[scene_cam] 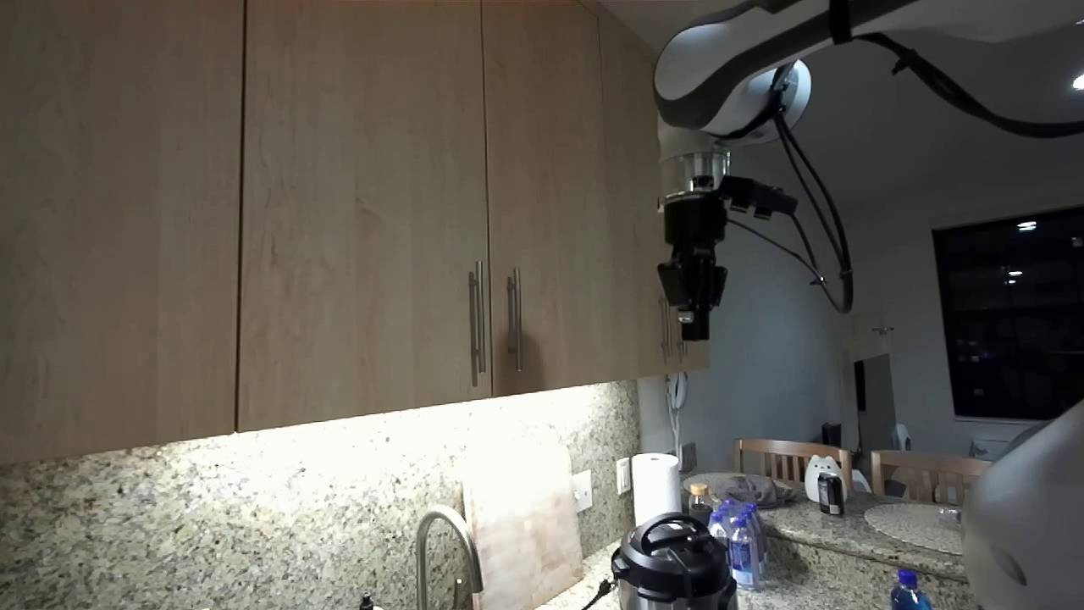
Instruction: Close the cupboard door
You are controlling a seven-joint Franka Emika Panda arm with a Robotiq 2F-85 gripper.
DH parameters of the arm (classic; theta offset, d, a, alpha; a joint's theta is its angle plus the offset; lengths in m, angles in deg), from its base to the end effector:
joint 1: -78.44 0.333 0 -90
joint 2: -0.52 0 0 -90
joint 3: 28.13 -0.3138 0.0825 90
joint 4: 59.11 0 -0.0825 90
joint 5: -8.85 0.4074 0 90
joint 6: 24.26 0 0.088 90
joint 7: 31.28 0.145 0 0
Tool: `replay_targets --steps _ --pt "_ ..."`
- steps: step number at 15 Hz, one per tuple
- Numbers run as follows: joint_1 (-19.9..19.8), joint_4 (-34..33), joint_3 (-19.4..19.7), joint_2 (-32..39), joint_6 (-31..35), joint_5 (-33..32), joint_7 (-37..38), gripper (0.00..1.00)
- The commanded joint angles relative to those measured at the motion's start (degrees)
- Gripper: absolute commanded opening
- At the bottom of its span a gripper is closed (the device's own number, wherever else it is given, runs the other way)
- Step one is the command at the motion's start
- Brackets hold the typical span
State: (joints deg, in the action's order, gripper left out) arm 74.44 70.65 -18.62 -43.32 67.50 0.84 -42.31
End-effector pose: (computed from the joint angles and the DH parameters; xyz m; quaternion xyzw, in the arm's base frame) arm 0.3311 -0.1139 0.5875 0.9988 -0.0027 0.0440 0.0214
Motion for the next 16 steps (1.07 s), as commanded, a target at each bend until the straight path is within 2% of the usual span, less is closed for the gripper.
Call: replay_targets --steps 1,7,9,11,16 --pt "0.3 -0.22 -0.16 -1.09 -3.08 -1.18 -2.05 0.57" --pt "2.08 -0.94 0.02 -2.01 -6.93 -2.08 -6.5 0.96" --pt "2.37 -0.89 0.01 -2.15 -6.77 -2.57 -6.89 1.0" --pt "2.21 -0.44 0.16 -1.95 -5.51 -1.53 -4.69 1.0" --pt "2.22 -0.44 0.26 -1.94 -5.5 -1.55 -4.7 1.0"
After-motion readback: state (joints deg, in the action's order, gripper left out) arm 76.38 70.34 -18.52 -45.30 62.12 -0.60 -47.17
